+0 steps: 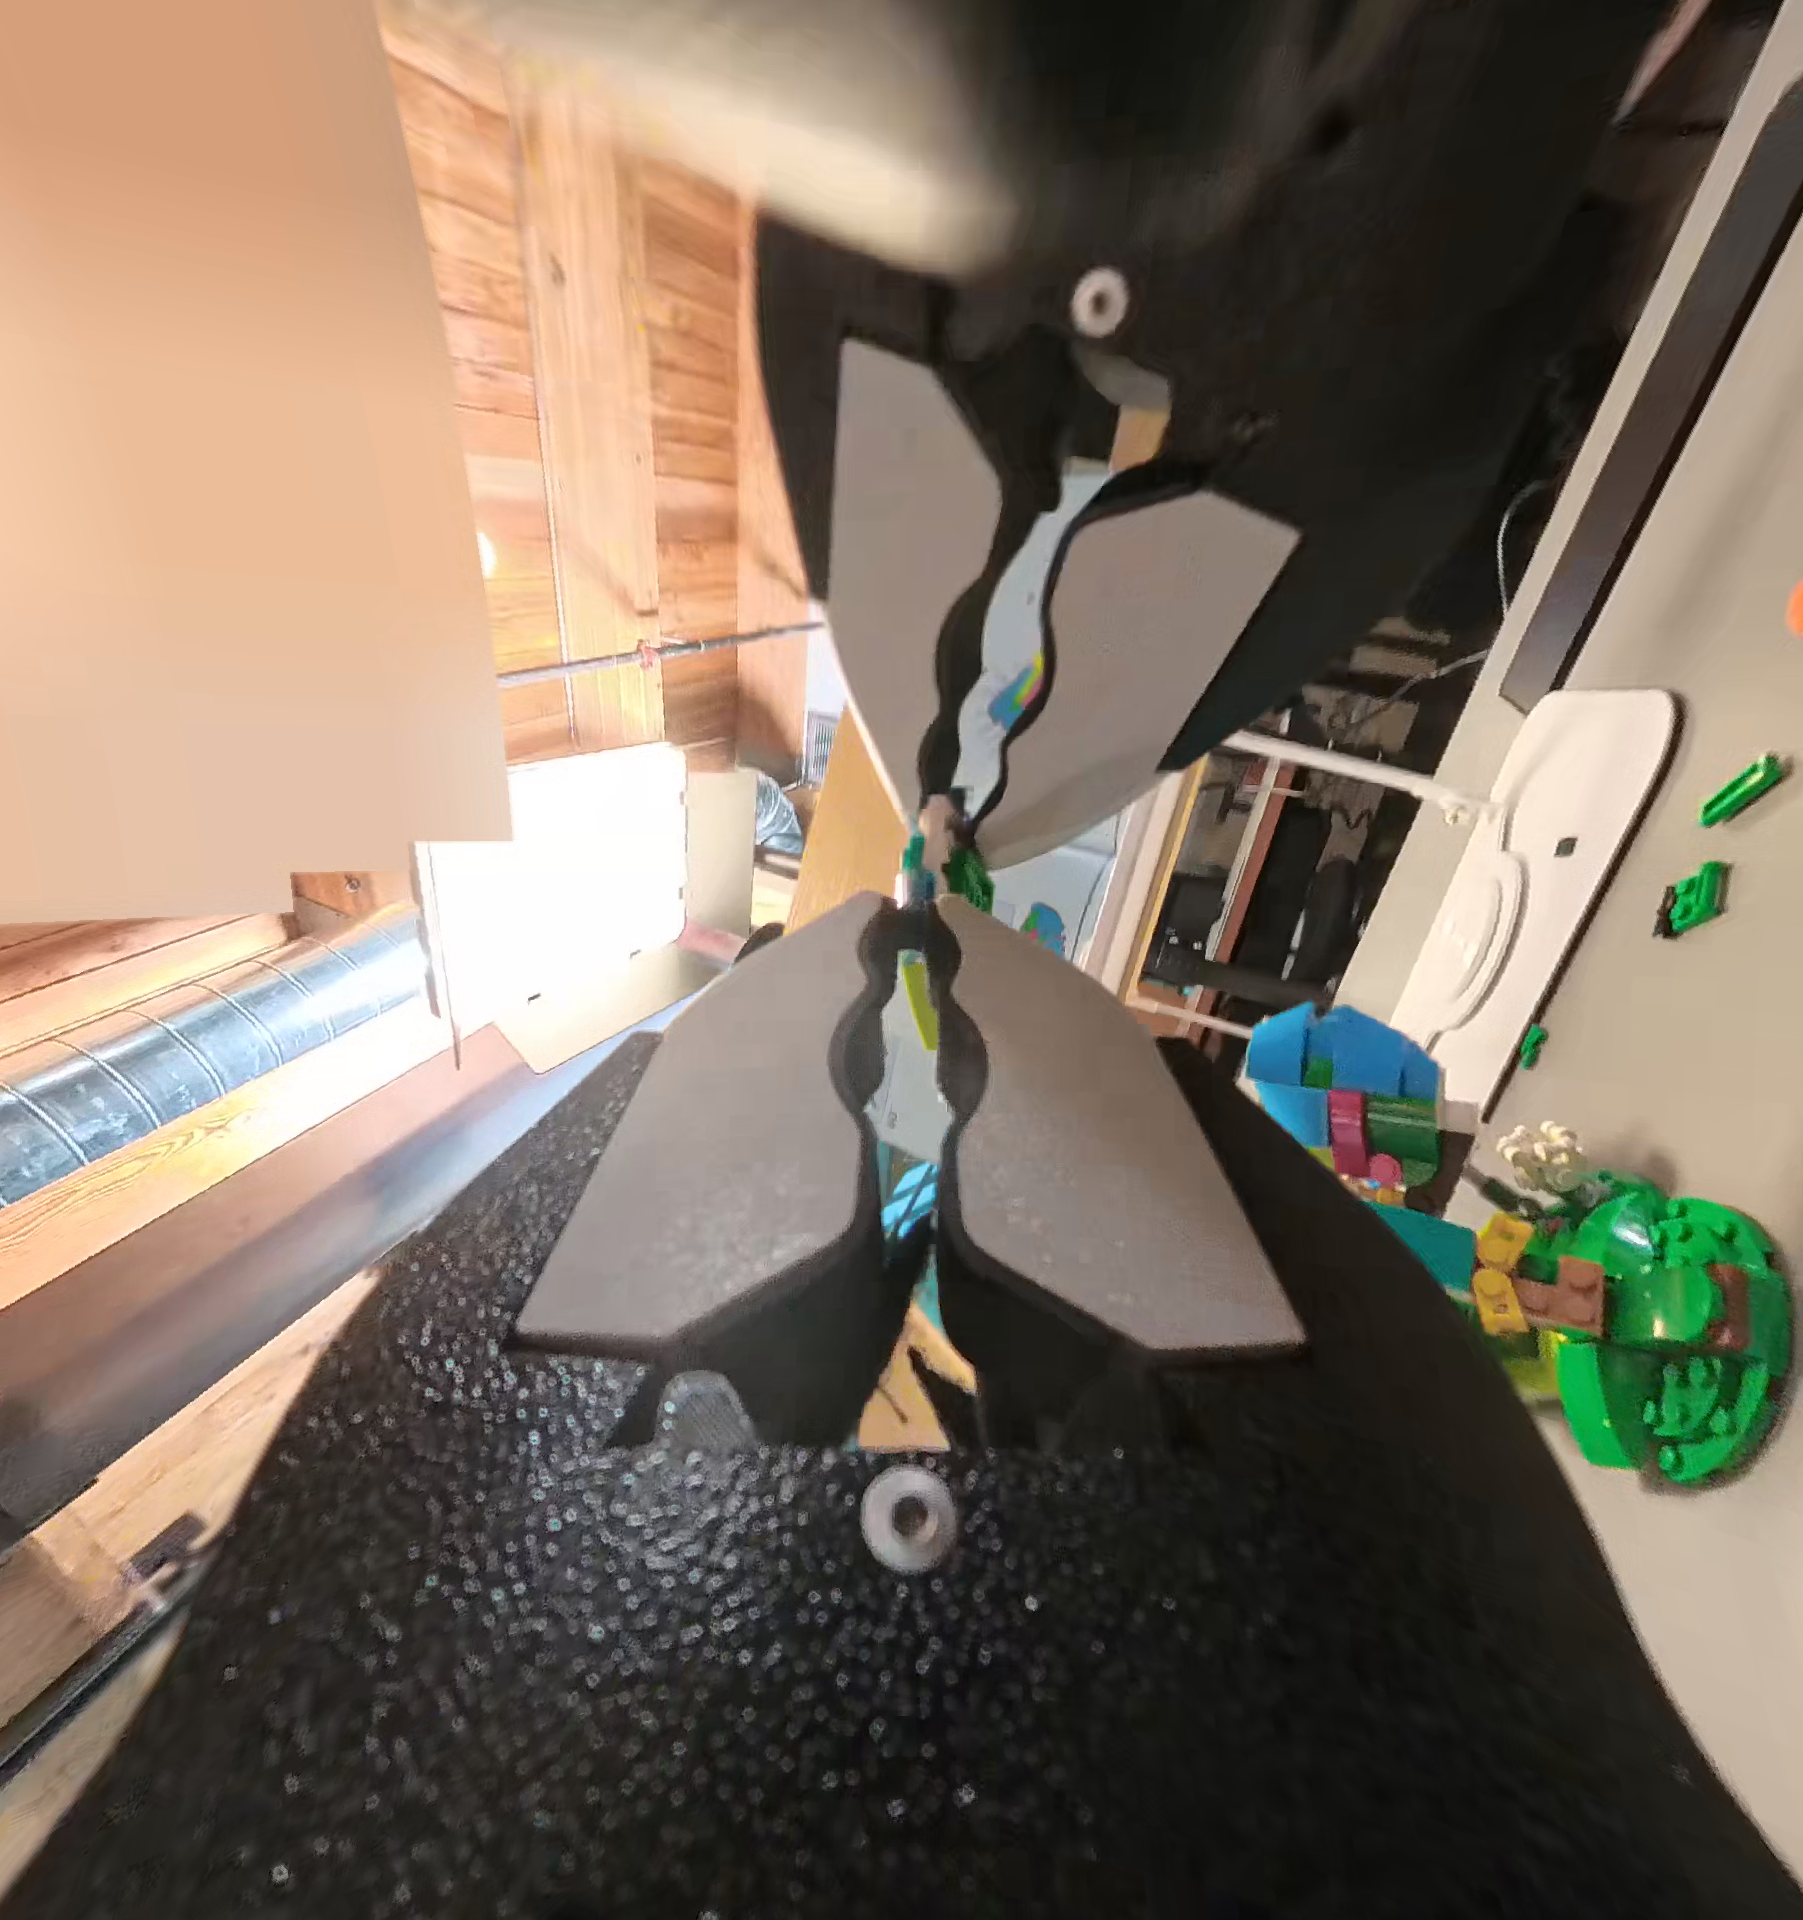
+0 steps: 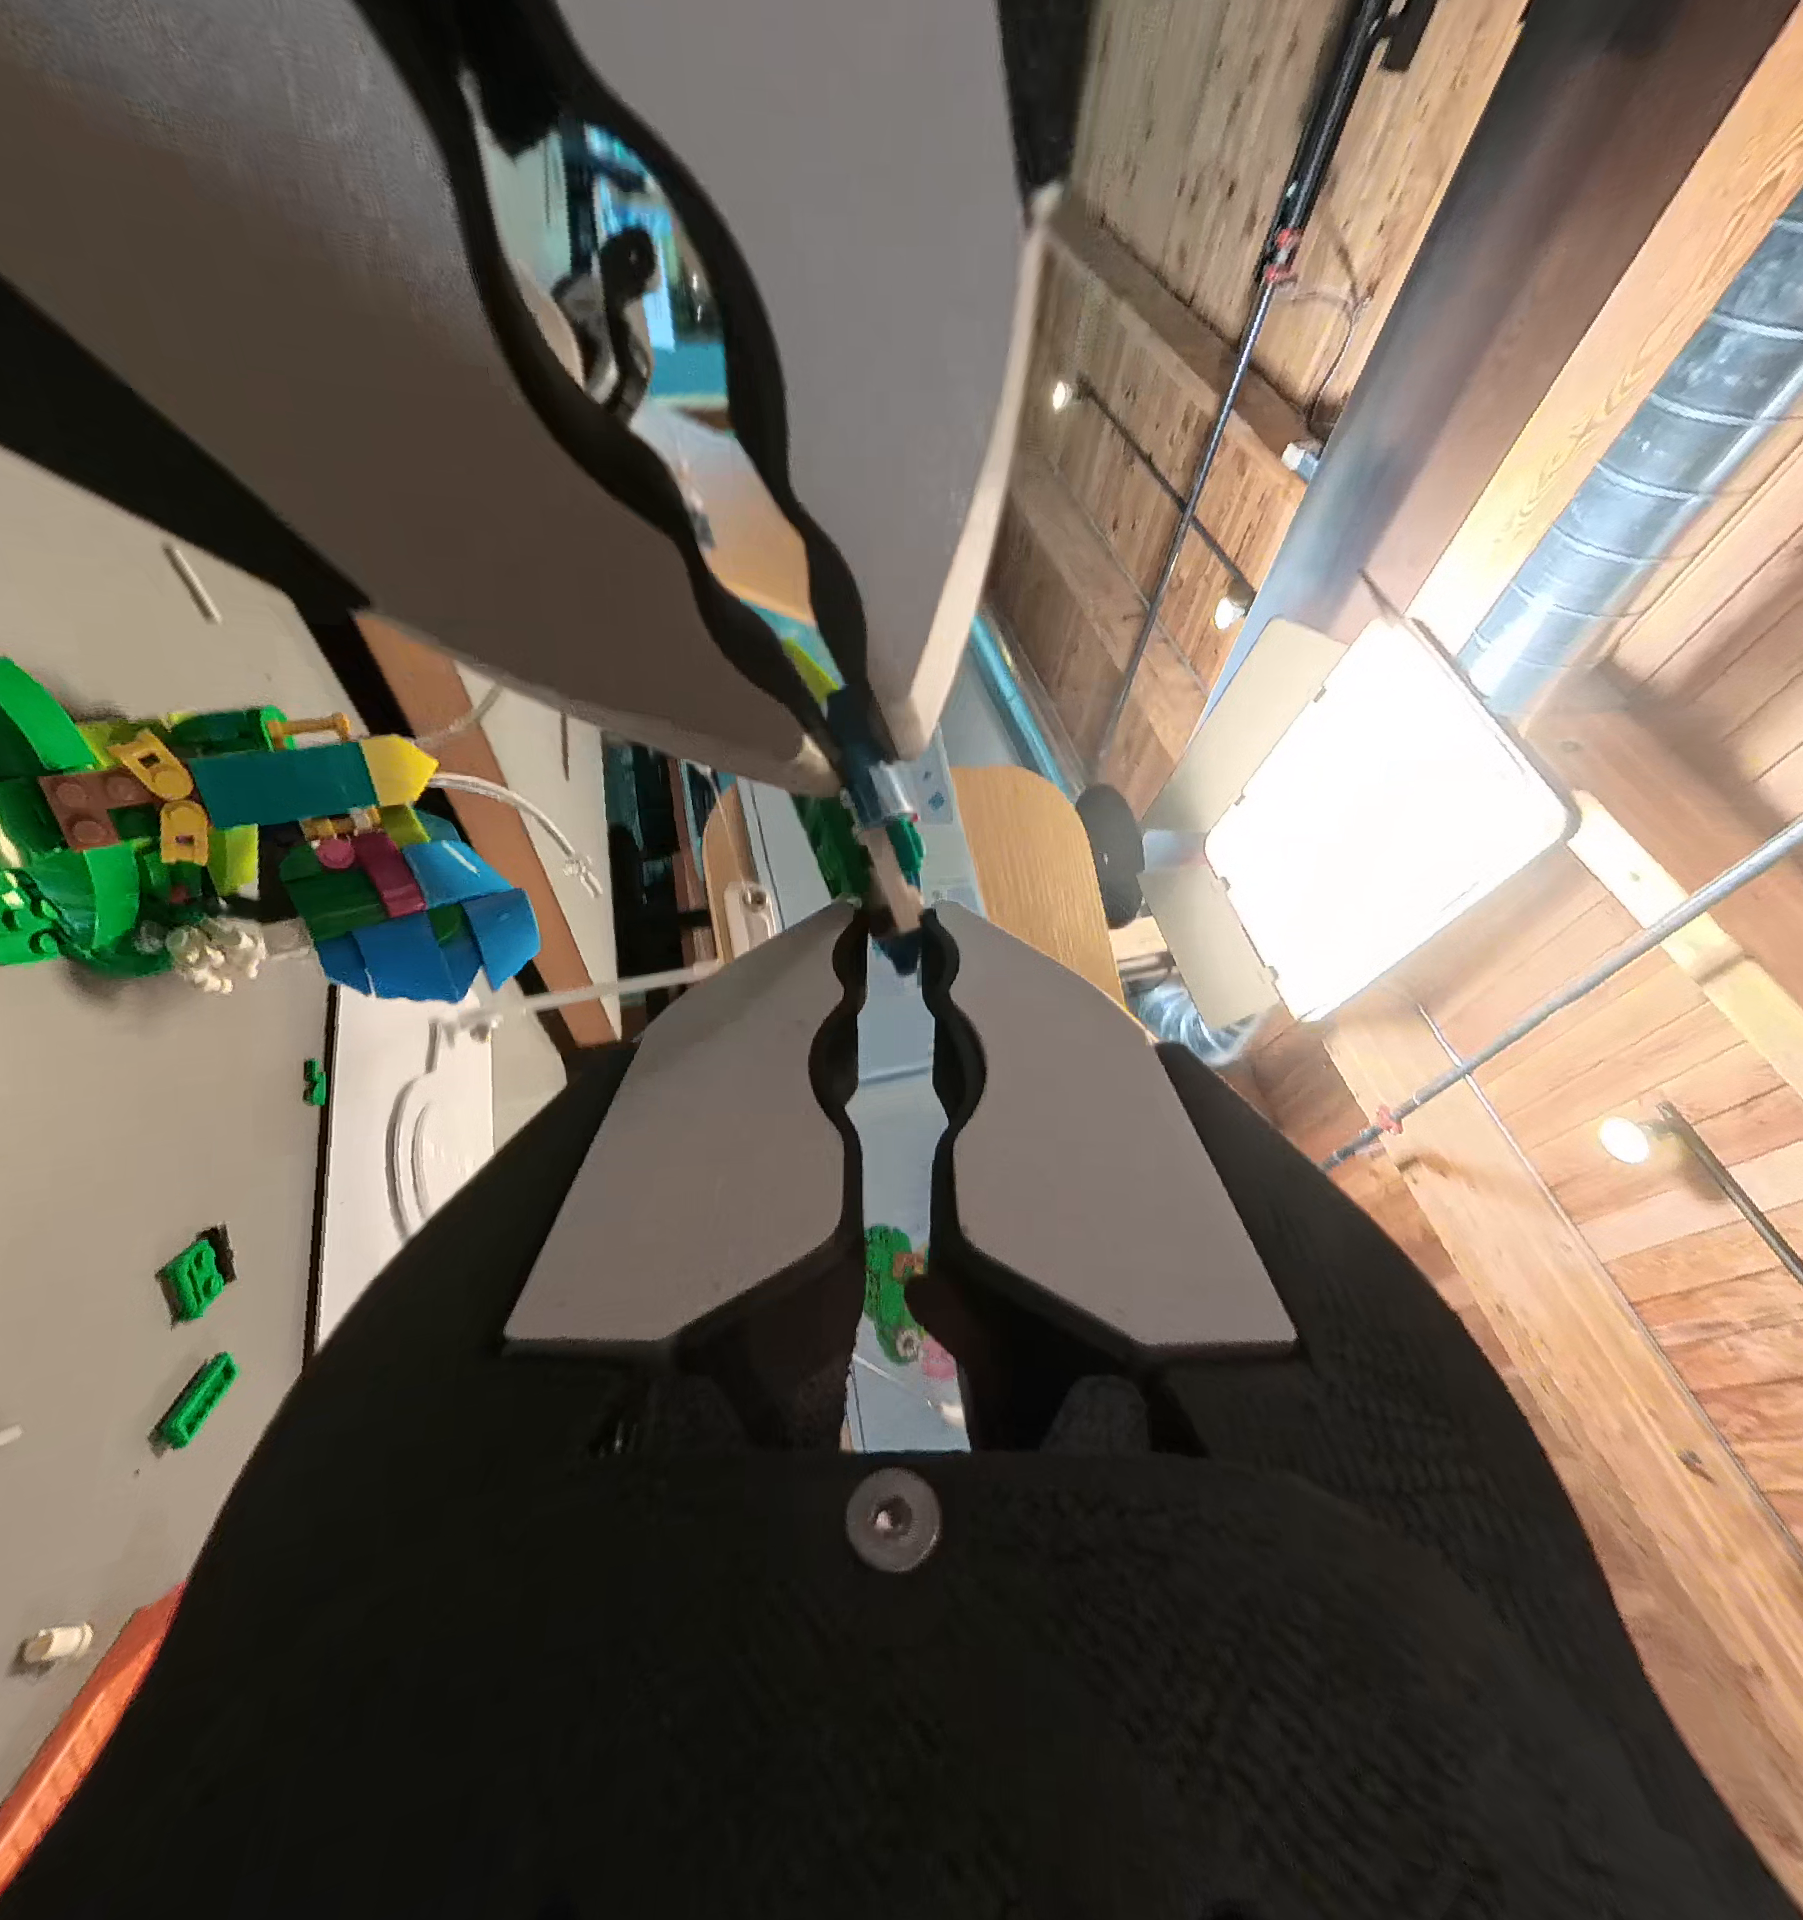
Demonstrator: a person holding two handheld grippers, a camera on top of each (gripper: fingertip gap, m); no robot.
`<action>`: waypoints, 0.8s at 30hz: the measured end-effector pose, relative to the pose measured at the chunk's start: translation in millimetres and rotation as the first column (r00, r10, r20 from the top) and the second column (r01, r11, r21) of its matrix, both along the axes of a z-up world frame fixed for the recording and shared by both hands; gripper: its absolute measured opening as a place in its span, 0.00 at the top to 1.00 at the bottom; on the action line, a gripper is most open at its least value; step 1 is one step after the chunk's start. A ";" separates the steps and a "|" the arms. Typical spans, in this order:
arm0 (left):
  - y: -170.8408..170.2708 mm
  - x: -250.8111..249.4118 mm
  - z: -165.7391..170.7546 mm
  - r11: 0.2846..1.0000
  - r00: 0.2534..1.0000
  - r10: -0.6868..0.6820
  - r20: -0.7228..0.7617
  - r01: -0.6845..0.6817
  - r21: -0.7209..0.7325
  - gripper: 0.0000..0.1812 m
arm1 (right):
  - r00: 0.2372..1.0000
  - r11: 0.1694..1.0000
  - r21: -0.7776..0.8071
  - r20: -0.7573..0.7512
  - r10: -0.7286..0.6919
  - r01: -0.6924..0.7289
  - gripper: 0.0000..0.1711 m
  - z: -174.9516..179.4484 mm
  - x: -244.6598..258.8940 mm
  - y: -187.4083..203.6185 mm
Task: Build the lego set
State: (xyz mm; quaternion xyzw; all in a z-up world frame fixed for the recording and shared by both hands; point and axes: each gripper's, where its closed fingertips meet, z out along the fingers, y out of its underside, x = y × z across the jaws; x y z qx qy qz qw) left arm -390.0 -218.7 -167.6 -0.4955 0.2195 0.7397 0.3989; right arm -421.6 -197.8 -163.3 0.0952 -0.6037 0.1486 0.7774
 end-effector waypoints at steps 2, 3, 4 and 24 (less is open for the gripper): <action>-2.0 5.5 1.4 0.999 0.999 -0.051 -0.001 0.051 -0.001 0.98 | 0.997 0.996 -0.036 0.005 0.083 -0.083 0.95 1.2 6.4 -1.0; -3.0 7.5 1.6 0.997 0.997 -0.071 -0.002 0.071 -0.007 0.98 | 0.992 0.991 -0.060 0.018 0.125 -0.124 0.95 0.8 9.8 -0.7; -4.0 9.3 1.9 0.996 0.996 -0.087 -0.004 0.087 -0.013 0.98 | 0.984 0.983 -0.078 0.043 0.171 -0.167 0.95 -1.3 13.2 -1.4; 6.7 -21.8 -3.8 0.976 0.956 -0.197 0.217 0.170 0.138 0.86 | 0.993 0.999 0.033 -0.112 0.027 -0.024 0.93 -6.6 -4.3 34.7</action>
